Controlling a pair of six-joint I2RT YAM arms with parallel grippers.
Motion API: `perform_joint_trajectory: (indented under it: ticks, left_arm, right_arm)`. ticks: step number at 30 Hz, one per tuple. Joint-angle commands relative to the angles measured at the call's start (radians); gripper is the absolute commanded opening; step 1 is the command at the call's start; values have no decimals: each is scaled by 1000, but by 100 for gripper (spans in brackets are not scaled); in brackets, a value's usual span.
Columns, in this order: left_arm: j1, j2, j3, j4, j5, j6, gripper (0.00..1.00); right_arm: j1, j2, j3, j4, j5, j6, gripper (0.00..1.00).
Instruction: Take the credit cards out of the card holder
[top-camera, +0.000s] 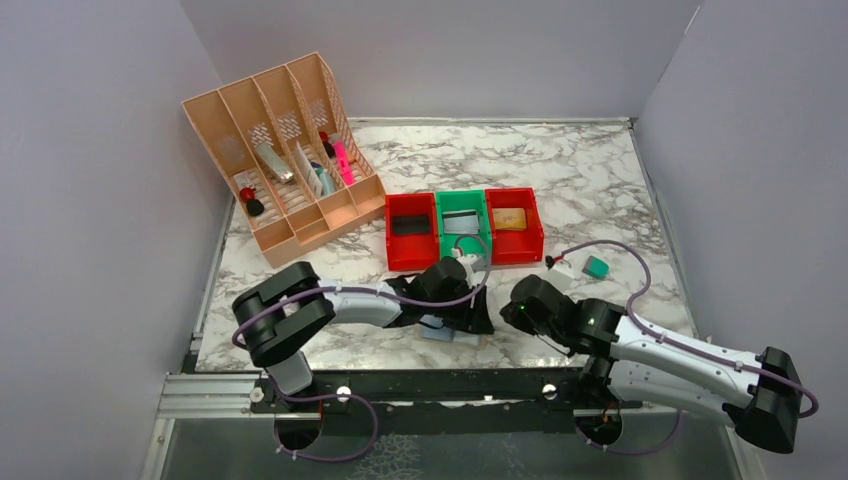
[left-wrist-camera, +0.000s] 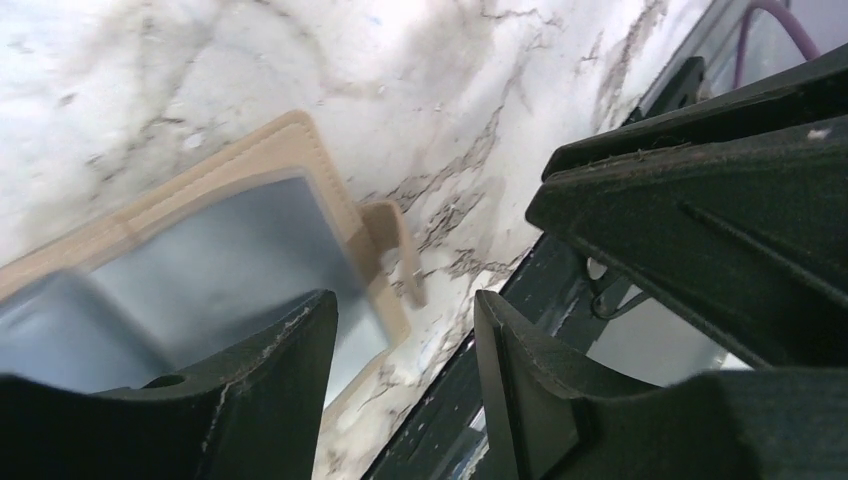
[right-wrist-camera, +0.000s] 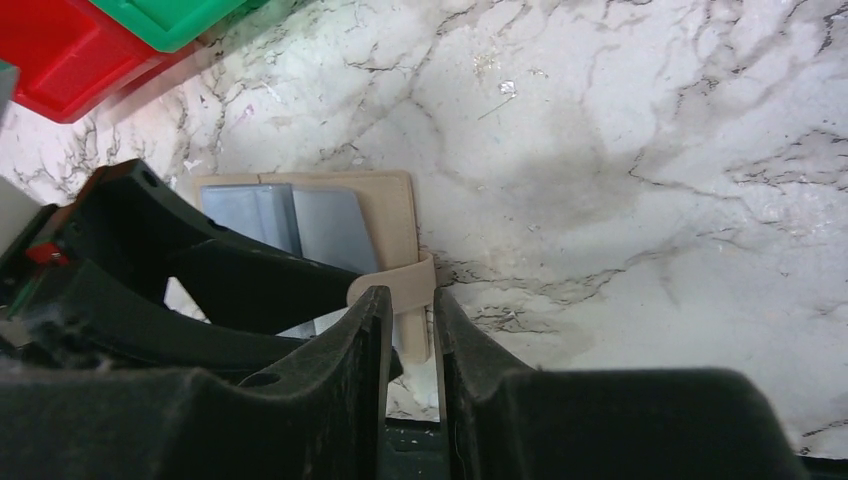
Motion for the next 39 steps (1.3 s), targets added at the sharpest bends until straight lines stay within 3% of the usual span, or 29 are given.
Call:
perform_joint_trajectory:
  ticks: [1,9,17,21,28,31,36,39]
  left_arm:
    - [-1,-107,49,-186,-163,92,56]
    - [25,-229,38,-352,-357,149,54]
    - [78,-356,-9,-422,-448,157,54]
    - [179,-447,-73,-444,-429,152,54]
    - [368,-607,-167,-467,-383,127,54]
    - [403,-674,-194,-496,-433,105,55]
    - [422,-836,-247,-545,-521,47,60]
    - [424,-943,-283,-547,-558,21,69]
  right_arm:
    - [-4,-21,22,12,22,-45,26]
    - [-4,-8,61,149,-103,-236,25]
    - [-4,89,77,353,-307,-377,28]
    - [3,185,102,438,-421,-402,28]
    - [152,427,286,296,-206,-418,43]
    - [177,564,367,197,-123,-368,53]
    - [187,693,421,195,-96,-358,64]
    - [187,767,476,147,-68,-338,67]
